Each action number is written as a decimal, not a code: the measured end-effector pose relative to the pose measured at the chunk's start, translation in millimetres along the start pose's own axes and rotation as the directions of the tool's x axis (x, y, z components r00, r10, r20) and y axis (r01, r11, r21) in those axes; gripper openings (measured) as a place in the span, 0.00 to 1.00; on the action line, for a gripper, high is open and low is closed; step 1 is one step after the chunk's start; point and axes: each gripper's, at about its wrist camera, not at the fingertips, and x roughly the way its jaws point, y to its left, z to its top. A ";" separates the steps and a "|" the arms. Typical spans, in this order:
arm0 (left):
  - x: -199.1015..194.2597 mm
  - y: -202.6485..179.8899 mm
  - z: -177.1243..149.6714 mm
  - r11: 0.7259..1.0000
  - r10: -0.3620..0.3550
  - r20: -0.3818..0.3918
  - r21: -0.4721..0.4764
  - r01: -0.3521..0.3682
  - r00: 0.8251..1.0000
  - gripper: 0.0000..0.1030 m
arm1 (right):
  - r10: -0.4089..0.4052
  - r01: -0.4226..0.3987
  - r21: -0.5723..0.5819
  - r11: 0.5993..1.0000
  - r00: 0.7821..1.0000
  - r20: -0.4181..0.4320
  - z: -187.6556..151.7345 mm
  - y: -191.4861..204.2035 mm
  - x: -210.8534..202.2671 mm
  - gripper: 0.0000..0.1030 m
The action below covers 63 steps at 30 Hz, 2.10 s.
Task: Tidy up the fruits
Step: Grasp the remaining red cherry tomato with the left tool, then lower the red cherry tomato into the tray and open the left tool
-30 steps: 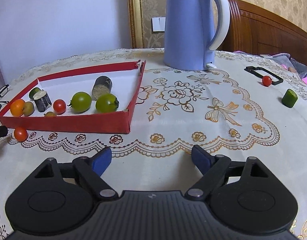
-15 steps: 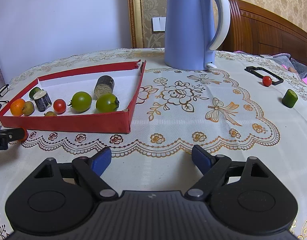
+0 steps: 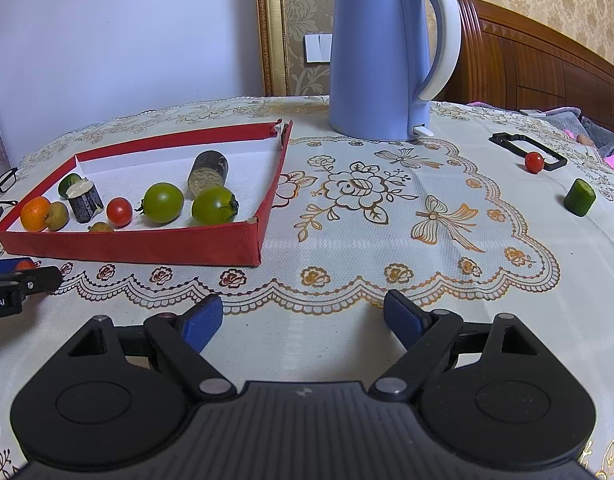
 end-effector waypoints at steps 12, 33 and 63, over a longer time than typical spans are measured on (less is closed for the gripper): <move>-7.9 -6.7 -0.9 0.999 0.000 0.010 0.039 0.000 1.000 0.24 | 0.000 0.000 0.000 1.000 1.000 0.000 0.0 0.1 0.0 0.85; 47.9 14.6 55.1 0.994 0.010 -0.052 -0.106 -0.016 0.999 0.24 | 0.000 0.000 0.000 1.000 1.000 -0.001 0.1 -0.2 -0.2 0.85; 41.0 9.2 43.7 0.986 0.156 0.001 -0.056 -0.156 0.988 0.74 | -0.005 0.005 0.019 1.000 1.000 0.003 0.0 -2.5 -0.9 0.97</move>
